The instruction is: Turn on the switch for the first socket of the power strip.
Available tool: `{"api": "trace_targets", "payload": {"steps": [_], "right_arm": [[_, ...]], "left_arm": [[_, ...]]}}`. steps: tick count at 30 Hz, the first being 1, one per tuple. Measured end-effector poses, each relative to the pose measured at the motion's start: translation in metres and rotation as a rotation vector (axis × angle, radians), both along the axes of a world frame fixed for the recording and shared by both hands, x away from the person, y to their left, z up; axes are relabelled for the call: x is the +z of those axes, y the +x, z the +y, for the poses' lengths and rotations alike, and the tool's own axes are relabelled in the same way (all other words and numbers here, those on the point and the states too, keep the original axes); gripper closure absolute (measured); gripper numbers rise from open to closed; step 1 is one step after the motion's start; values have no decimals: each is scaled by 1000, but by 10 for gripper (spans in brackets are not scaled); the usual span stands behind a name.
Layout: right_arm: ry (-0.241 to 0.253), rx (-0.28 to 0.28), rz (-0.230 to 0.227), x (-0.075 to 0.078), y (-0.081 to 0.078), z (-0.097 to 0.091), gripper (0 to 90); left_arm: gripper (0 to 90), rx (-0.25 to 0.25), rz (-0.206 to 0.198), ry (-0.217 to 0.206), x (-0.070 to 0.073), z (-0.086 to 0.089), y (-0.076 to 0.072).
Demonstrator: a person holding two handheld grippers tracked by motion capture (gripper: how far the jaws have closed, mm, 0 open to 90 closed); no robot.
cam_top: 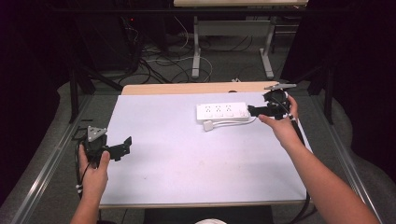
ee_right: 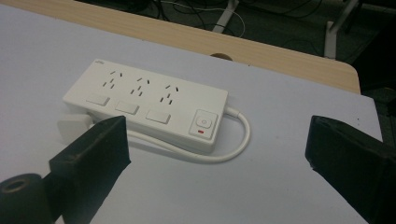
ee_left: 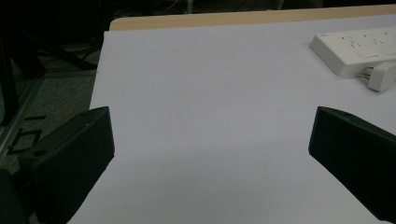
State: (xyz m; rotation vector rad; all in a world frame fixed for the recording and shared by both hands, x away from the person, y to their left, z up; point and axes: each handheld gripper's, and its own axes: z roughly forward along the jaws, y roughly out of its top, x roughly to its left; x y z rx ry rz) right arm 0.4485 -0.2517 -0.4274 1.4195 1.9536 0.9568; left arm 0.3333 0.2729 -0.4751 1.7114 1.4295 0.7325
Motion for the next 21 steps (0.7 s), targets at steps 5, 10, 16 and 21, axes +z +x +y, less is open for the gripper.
{"api": "trace_targets", "payload": {"steps": [5,10,16,21], "right_arm": [[-1,-11,9,1,12,6,80],[-20,-16,-11,3,20,14,137],[-42,-31,-18,1,32,24,150],[-35,-68,-6,-4,41,30,164]], "left_arm": [[3,4,5,10,0,-2,0],[3,12,3,19,-1,-2,0],[3,8,11,13,-3,-2,1],[3,3,12,16,-3,-3,1]]}}
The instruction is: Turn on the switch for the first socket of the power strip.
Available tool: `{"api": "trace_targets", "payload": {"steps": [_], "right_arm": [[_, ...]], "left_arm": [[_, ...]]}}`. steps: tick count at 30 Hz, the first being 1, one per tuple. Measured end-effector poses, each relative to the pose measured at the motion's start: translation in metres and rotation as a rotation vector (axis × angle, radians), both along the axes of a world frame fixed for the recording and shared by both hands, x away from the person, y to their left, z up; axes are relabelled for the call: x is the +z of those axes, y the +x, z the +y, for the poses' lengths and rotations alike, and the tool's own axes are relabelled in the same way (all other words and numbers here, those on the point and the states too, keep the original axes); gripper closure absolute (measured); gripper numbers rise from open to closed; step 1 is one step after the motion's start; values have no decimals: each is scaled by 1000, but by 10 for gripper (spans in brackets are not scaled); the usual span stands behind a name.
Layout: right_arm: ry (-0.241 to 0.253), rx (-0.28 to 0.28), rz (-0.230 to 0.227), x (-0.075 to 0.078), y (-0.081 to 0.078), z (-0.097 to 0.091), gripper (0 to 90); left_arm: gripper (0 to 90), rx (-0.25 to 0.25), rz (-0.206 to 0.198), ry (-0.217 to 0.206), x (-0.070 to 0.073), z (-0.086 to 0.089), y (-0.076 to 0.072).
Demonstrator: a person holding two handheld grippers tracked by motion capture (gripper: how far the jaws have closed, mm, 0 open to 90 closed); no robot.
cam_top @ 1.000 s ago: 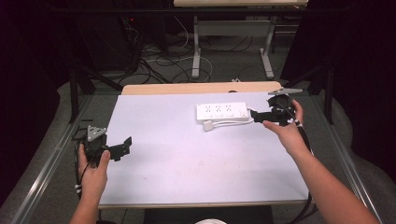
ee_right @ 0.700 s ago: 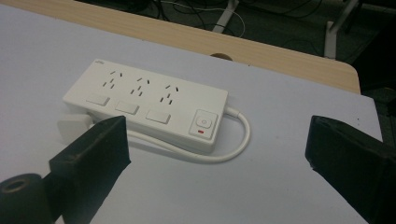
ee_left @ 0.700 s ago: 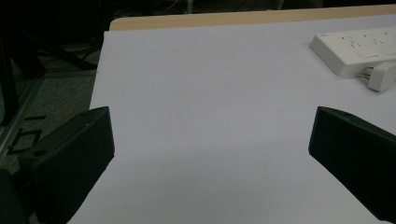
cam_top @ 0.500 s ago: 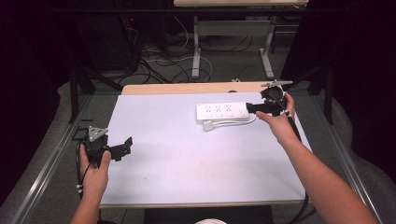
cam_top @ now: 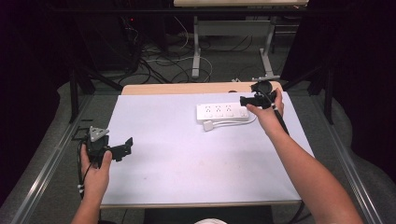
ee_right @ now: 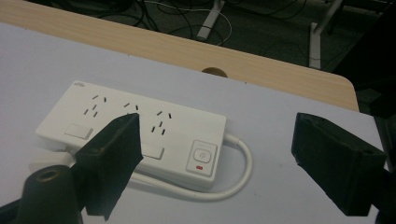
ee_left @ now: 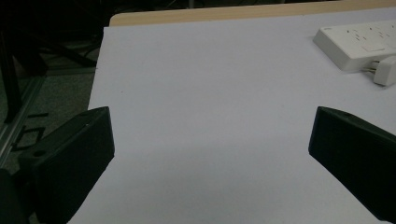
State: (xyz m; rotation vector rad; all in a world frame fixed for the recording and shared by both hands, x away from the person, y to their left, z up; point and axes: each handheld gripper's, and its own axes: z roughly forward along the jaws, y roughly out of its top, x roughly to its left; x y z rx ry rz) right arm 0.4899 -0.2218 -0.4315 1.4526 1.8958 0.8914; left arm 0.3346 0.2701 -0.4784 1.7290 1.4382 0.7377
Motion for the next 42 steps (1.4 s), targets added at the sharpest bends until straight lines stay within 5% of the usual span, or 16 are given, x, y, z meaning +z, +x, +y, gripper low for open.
{"api": "trace_targets", "payload": {"steps": [8,15,20,25,30,38,42], "right_arm": [[-4,-60,-30,-9,12,7,208],[66,-171,-44,-16,23,9,245],[66,-213,-57,-18,28,11,257],[44,-230,-61,-21,30,14,259],[76,-235,-65,-24,33,15,299],[112,-225,-24,-30,38,16,390],[89,-209,-16,-33,40,16,402]], "left_arm": [[3,-4,6,-3,-1,0,1],[3,-3,9,-13,-2,0,1],[3,-5,11,-15,-2,1,1],[3,-9,11,-13,-3,1,1],[3,-8,10,-14,-3,1,1],[3,-11,14,-15,-4,1,2],[3,-14,14,-19,-4,1,2]]}}
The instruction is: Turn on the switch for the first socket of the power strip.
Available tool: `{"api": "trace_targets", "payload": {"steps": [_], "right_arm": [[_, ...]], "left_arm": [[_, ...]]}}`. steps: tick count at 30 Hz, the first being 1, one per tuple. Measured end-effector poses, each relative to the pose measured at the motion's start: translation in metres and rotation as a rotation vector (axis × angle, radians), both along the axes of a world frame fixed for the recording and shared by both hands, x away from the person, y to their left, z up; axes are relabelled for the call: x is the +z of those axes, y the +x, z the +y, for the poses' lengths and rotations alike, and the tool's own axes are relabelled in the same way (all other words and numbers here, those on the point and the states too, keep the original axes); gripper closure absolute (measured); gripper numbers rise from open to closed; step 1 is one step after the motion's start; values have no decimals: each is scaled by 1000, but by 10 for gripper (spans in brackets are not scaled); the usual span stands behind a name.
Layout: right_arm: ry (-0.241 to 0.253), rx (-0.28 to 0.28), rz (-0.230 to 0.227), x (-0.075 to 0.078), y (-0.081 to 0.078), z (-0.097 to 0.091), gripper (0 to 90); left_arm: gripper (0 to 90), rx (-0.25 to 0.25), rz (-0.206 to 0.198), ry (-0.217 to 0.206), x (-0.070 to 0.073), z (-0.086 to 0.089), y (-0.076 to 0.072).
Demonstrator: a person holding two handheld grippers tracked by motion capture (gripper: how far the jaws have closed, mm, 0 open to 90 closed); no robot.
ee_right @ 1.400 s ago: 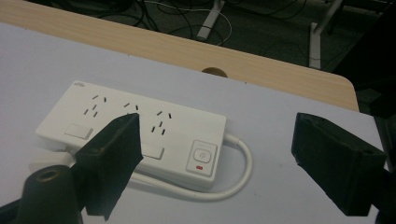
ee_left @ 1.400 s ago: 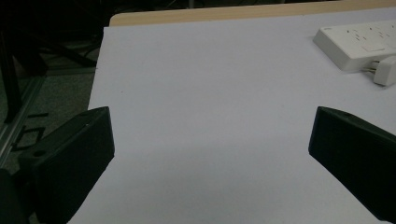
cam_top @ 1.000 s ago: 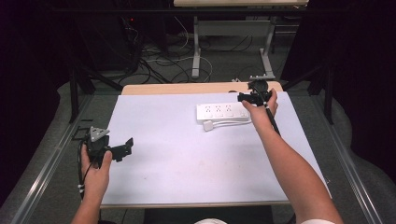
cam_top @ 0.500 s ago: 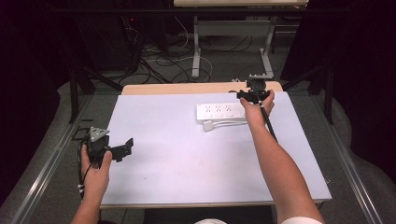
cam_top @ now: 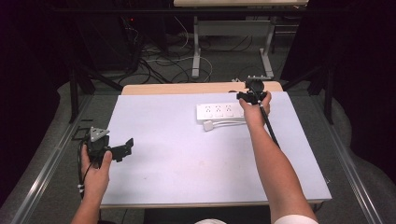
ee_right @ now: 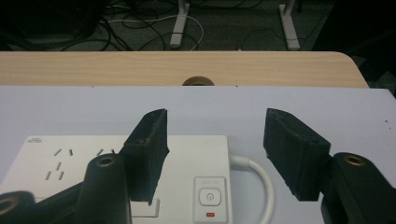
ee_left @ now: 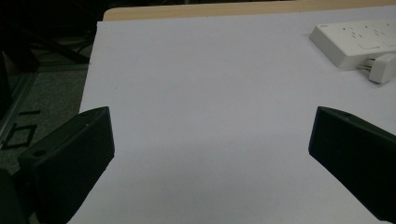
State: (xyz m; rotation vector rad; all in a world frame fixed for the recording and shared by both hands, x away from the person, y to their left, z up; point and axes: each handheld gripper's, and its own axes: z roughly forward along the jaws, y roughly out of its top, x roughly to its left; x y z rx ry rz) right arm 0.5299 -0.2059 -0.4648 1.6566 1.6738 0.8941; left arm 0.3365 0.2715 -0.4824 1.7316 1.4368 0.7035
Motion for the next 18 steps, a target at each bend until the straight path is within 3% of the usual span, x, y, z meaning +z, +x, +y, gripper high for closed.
{"api": "trace_targets", "payload": {"steps": [5,8,11,18], "right_arm": [[-30,-4,16,-4,2,2,427],[3,-1,28,-6,3,3,436],[-1,7,29,-9,4,7,440],[34,4,92,-18,5,16,442]], "left_arm": [[3,-1,9,3,-1,0,0],[3,-3,11,-1,-1,0,0],[3,-2,10,-3,-1,0,1],[3,-2,5,-11,-1,1,1]]}}
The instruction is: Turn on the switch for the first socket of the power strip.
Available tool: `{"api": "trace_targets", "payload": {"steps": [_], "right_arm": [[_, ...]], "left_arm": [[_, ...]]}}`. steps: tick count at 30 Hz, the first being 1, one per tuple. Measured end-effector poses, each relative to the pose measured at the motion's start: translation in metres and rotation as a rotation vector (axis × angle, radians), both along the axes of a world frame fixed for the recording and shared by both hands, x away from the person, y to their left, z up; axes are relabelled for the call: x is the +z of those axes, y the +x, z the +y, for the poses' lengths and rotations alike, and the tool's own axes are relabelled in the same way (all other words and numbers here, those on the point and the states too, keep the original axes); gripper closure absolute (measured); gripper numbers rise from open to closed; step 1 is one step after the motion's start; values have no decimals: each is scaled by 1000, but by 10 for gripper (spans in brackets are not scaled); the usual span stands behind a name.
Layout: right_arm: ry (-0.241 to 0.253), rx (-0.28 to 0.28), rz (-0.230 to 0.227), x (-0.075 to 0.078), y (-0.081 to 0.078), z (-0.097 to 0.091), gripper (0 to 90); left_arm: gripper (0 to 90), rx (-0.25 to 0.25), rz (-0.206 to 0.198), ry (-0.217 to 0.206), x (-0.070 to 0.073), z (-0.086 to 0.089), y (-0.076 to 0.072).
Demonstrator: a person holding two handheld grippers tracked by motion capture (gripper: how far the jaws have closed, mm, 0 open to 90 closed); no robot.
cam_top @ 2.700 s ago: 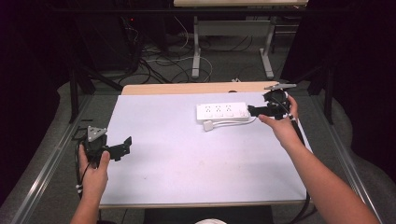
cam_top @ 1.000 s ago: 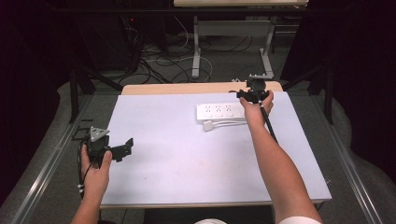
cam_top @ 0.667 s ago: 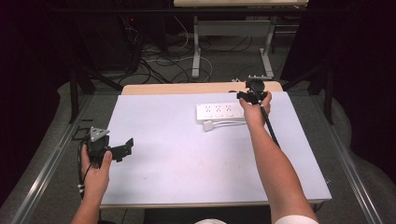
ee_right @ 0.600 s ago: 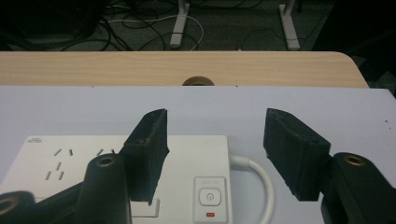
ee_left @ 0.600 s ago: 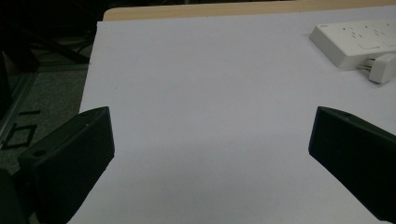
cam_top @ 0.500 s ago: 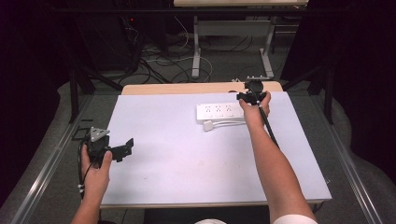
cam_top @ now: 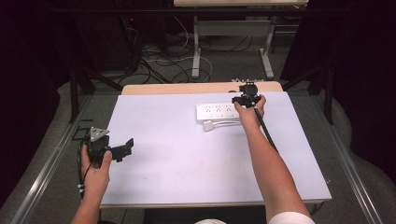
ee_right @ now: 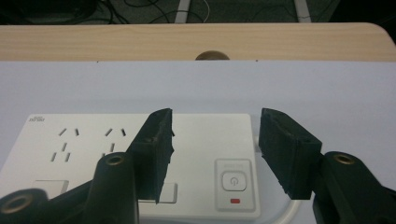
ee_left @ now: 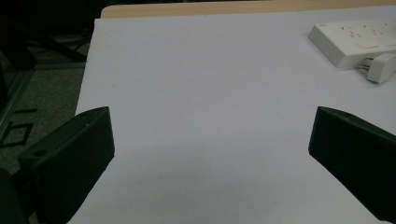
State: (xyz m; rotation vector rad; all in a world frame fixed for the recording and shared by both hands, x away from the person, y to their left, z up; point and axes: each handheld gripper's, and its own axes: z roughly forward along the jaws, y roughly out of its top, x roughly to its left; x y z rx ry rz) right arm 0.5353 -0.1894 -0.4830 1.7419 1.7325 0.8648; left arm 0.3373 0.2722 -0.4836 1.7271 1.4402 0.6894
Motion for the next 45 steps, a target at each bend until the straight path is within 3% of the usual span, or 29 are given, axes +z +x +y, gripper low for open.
{"api": "trace_targets", "payload": {"steps": [8,14,19,31,45], "right_arm": [[2,2,64,-7,1,5,465],[0,11,74,-11,2,8,514],[23,28,105,-14,2,10,618],[57,50,167,-20,2,15,762],[51,72,226,-27,3,17,822]], "left_arm": [[3,0,3,-2,-1,0,0],[3,1,1,0,0,1,0],[3,-1,1,-1,0,1,0],[3,0,6,2,0,2,0],[3,-1,5,1,-1,2,0]]}}
